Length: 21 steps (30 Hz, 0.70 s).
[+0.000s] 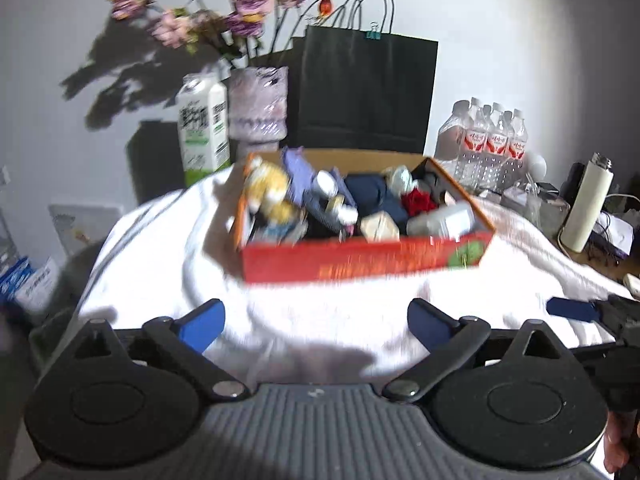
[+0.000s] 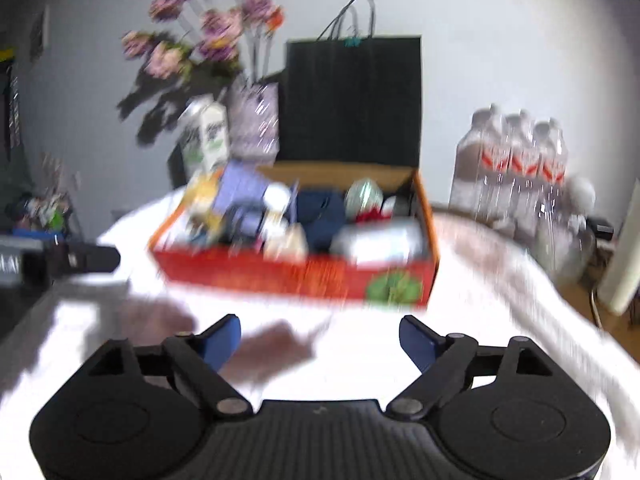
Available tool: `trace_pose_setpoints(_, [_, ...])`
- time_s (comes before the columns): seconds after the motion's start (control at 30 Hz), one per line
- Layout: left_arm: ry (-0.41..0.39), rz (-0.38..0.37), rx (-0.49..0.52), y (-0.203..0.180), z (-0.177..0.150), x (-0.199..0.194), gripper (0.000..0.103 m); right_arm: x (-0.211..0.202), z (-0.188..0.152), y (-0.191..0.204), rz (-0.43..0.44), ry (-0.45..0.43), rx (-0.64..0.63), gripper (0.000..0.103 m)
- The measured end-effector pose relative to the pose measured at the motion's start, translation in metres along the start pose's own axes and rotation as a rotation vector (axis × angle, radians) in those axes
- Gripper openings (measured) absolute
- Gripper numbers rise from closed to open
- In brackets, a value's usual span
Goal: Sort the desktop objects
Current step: 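Withdraw both tools from the box over the towel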
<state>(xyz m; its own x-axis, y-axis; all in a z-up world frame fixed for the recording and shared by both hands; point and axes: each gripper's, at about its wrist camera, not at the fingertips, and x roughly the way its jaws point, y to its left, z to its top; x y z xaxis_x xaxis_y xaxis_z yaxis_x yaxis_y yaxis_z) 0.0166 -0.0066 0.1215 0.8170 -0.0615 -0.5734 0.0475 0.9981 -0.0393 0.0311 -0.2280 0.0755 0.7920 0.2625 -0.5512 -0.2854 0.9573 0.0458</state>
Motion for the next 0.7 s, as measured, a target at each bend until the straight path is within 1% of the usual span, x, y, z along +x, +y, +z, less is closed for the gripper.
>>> trace_pose_setpoints(0.1, [0.002, 0.000, -0.031, 0.001, -0.038, -0.015, 0.101, -0.021, -0.036, 0.008, 0.010, 0.009, 0.014, 0.089])
trace_pose_setpoints(0.2, [-0.049, -0.012, -0.067, 0.002, -0.072, -0.031, 0.101, -0.042, -0.069, 0.017, 0.020, 0.015, 0.014, 0.089])
trace_pose_setpoints(0.27, [-0.082, -0.029, -0.078, 0.001, -0.089, -0.041, 0.101, -0.055, -0.087, 0.022, -0.004, 0.009, 0.015, 0.090])
trace_pose_setpoints(0.3, [-0.100, -0.022, -0.066, 0.000, -0.095, -0.046, 0.101, -0.061, -0.094, 0.023, -0.013, -0.006, 0.001, 0.090])
trace_pose_setpoints(0.37, [-0.140, 0.020, -0.041, -0.005, -0.103, -0.055, 0.102, -0.074, -0.105, 0.026, -0.045, -0.034, -0.036, 0.093])
trace_pose_setpoints(0.43, [-0.164, 0.046, -0.038, -0.007, -0.111, -0.064, 0.103, -0.084, -0.113, 0.026, -0.080, -0.047, -0.045, 0.093])
trace_pose_setpoints(0.53, [-0.126, 0.041, -0.072, -0.008, -0.123, -0.075, 0.103, -0.097, -0.122, 0.025, -0.088, -0.052, -0.013, 0.093])
trace_pose_setpoints(0.6, [-0.091, 0.033, -0.096, -0.007, -0.131, -0.083, 0.103, -0.105, -0.126, 0.027, -0.064, -0.048, 0.004, 0.093])
trace_pose_setpoints(0.7, [-0.010, 0.023, -0.098, -0.004, -0.141, -0.092, 0.103, -0.116, -0.130, 0.035, -0.055, -0.030, -0.016, 0.093])
